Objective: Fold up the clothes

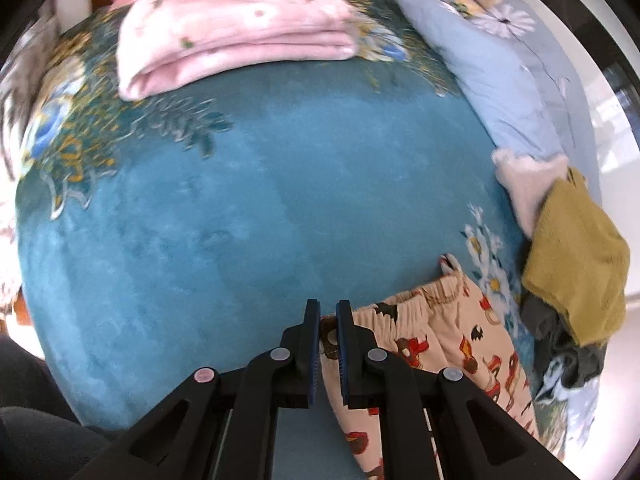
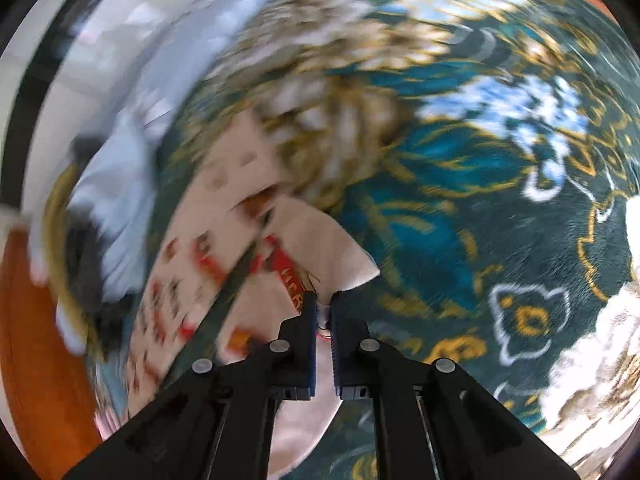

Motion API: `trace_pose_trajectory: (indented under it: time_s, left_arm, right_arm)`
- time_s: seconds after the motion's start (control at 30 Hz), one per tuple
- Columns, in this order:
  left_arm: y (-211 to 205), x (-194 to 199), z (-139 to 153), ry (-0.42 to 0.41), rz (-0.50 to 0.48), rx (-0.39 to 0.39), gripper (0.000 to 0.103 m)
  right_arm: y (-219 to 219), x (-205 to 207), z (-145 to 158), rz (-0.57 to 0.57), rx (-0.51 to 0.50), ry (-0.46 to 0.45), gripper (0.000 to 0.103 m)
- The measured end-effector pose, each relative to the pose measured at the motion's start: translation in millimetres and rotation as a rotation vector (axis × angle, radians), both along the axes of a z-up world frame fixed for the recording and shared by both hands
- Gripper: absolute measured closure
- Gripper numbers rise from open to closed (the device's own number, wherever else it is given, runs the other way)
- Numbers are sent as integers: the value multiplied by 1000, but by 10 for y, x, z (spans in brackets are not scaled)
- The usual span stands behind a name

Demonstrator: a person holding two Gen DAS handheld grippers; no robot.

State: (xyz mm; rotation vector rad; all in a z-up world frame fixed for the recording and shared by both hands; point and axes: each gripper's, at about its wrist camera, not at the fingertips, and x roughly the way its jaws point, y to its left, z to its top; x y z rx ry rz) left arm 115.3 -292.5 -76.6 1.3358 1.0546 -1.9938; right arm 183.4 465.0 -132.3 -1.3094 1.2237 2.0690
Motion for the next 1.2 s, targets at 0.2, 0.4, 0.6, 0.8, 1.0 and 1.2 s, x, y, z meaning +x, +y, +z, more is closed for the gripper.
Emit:
trace_pose_trajectory:
  time_s: [0.2, 0.4, 0.6, 0.8, 1.0, 1.2]
  left_arm:
    - [-122, 138, 180, -1, 72, -110, 103]
    - [-65, 20, 91, -4, -5, -44, 100]
    - [-138, -12, -48, 45, 11, 111, 95]
    - [117, -389, -109, 45, -107, 119, 64]
    - [348, -898, -6, 47, -273, 27, 44]
    - [448, -1404, -110, 3, -379, 13, 34]
  right_arm:
    - [-47, 538, 331, -46, 73, 90, 97]
    - [136, 773, 64, -68, 85, -54, 97]
    - [404, 880, -39, -112, 101, -69, 66]
    - [528, 455, 188, -68, 190, -24, 61]
    - [-110, -908, 226, 305, 249, -17, 58]
    - [-334, -1846, 74, 419, 353, -120, 58]
